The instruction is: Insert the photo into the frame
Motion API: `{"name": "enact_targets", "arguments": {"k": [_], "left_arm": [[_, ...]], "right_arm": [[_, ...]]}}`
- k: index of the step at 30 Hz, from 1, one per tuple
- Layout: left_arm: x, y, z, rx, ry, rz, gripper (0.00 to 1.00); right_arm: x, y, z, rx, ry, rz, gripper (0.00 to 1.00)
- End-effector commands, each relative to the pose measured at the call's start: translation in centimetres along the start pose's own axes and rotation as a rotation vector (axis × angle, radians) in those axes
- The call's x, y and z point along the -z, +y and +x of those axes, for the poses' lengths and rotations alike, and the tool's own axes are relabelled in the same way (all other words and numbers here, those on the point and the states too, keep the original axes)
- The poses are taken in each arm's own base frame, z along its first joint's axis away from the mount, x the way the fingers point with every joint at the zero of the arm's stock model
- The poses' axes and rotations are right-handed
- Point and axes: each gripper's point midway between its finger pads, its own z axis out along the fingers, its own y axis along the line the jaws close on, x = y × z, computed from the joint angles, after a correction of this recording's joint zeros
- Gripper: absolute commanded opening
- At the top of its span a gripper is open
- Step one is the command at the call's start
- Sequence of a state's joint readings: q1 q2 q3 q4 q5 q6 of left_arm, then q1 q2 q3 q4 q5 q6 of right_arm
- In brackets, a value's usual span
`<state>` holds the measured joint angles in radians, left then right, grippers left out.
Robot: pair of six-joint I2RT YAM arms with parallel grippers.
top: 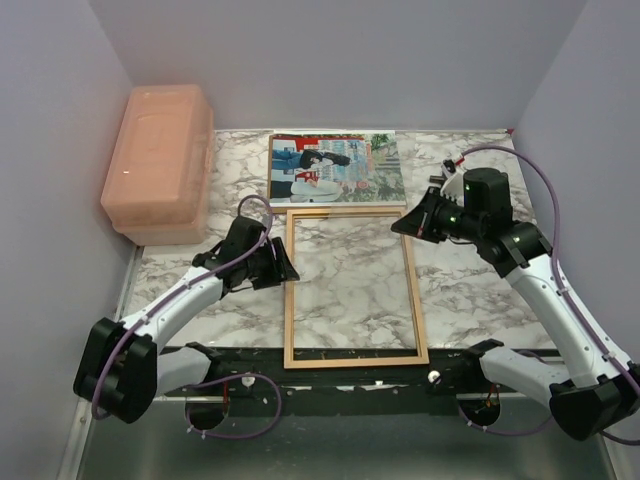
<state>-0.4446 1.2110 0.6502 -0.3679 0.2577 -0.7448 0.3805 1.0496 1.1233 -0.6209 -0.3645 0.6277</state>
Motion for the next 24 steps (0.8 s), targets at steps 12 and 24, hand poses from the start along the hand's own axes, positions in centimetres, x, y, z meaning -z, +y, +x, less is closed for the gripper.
{"name": "enact_targets", "arguments": {"k": [12, 24], "left_arm": [[1.3, 2.5, 2.0, 0.006, 0.008, -0.045, 0.52], [-0.7, 3.9, 2.2, 0.026, 0.039, -0.103, 0.41]], "right_arm": [[-2.1, 2.1, 2.3, -0.038, 0.161, -0.187, 0.00], [-2.8, 0.9, 4.1, -0.071, 0.224, -0.169, 0.00]]}}
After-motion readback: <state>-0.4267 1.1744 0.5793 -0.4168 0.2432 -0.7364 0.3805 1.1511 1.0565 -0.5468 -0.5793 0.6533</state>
